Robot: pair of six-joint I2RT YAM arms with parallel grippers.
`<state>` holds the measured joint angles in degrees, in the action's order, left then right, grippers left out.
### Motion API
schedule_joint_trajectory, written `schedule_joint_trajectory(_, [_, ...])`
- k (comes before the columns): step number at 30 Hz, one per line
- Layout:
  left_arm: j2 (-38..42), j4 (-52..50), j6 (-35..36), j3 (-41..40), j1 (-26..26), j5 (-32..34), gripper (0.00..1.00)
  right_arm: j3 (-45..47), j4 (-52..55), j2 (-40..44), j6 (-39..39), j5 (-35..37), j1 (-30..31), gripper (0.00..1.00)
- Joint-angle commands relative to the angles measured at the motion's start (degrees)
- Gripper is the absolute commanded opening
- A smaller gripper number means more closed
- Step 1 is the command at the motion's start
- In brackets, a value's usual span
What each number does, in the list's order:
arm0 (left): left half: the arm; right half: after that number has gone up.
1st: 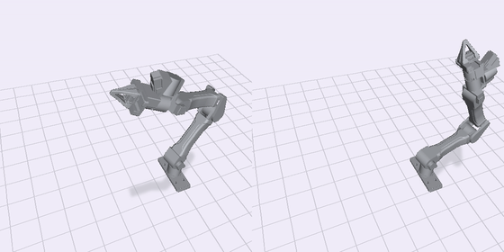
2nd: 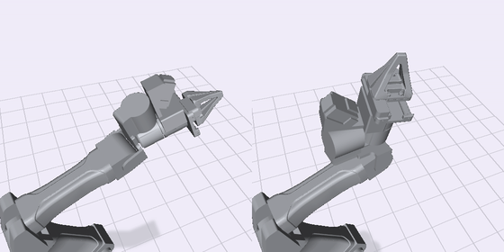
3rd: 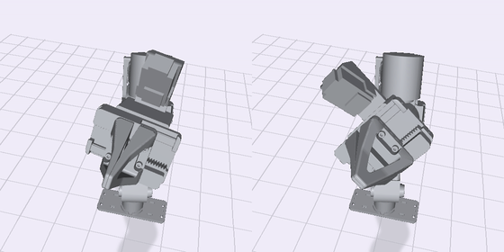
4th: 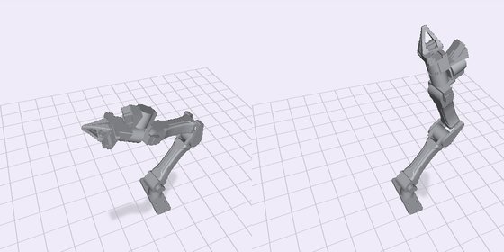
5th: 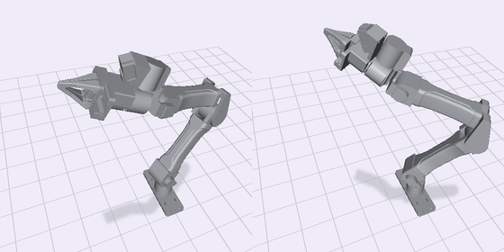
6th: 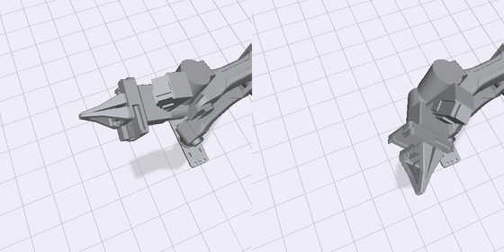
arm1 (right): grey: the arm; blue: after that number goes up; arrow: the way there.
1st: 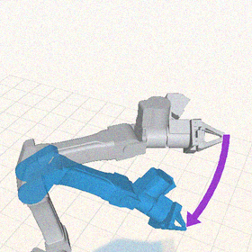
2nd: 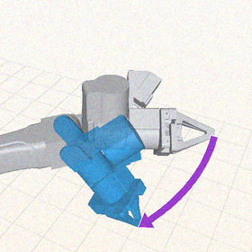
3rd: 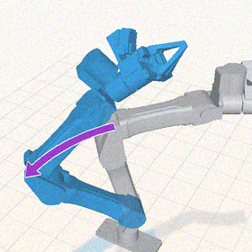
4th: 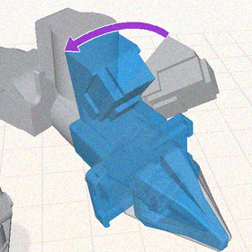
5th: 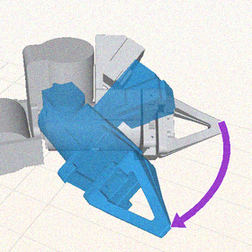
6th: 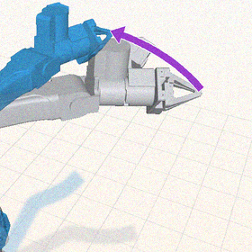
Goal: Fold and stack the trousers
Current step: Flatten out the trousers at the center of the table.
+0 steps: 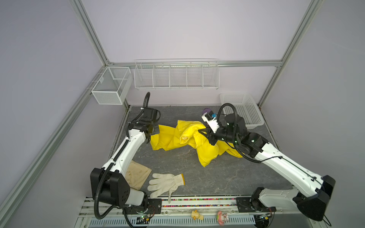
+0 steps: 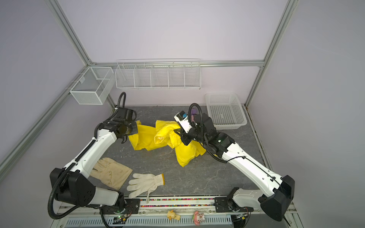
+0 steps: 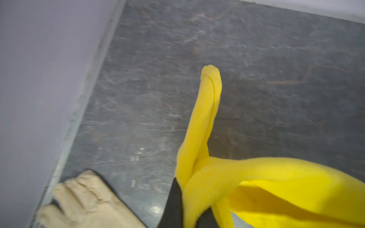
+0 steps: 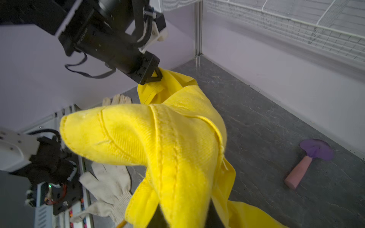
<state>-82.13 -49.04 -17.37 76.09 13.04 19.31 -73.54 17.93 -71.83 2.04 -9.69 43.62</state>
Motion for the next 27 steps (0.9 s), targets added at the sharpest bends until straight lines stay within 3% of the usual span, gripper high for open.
schedule_joint_trajectory(1, [0.02, -5.3, 7.41, 4.1, -4.12, 7.97, 0.0, -4.78, -4.06, 2.33, 14.16, 4.88, -0.43, 0.07])
schedule_joint_trajectory(4, [-2.27, -2.94, 8.73, 6.69, -6.09, 4.96, 0.0, 0.86, -3.87, 5.41, 25.31, 7.16, -4.82, 0.06])
schedule_joint_trajectory(9, [-8.26, 3.13, 7.94, 5.13, -5.92, -8.7, 0.0, 19.32, -8.33, 12.02, 39.13, 1.78, -15.95, 0.07])
schedule_joint_trajectory(11, [-11.64, 2.86, 6.3, 5.21, -5.49, -10.53, 0.0, 26.2, -8.69, 13.8, 42.32, -2.11, -20.96, 0.1])
schedule_joint_trajectory(15, [-14.84, 5.82, 4.14, 3.49, -4.2, -11.48, 0.0, 31.84, 3.45, 16.53, 35.41, 3.42, -27.04, 0.15])
schedule_joint_trajectory(21, [-19.47, 6.67, 3.92, 4.37, -2.55, -12.76, 0.0, 37.85, 7.95, 16.64, 29.76, 9.26, -36.71, 0.29])
schedule_joint_trajectory(23, [-20.82, 6.28, 3.91, 5.2, -2.32, -12.85, 0.0, 36.94, 10.77, 15.72, 26.27, 12.89, -37.63, 0.47])
schedule_joint_trajectory(27, [-22.0, 5.82, 3.67, 5.95, -2.32, -12.24, 0.0, 32.14, 16.94, 16.74, 19.3, 17.96, -39.22, 0.67])
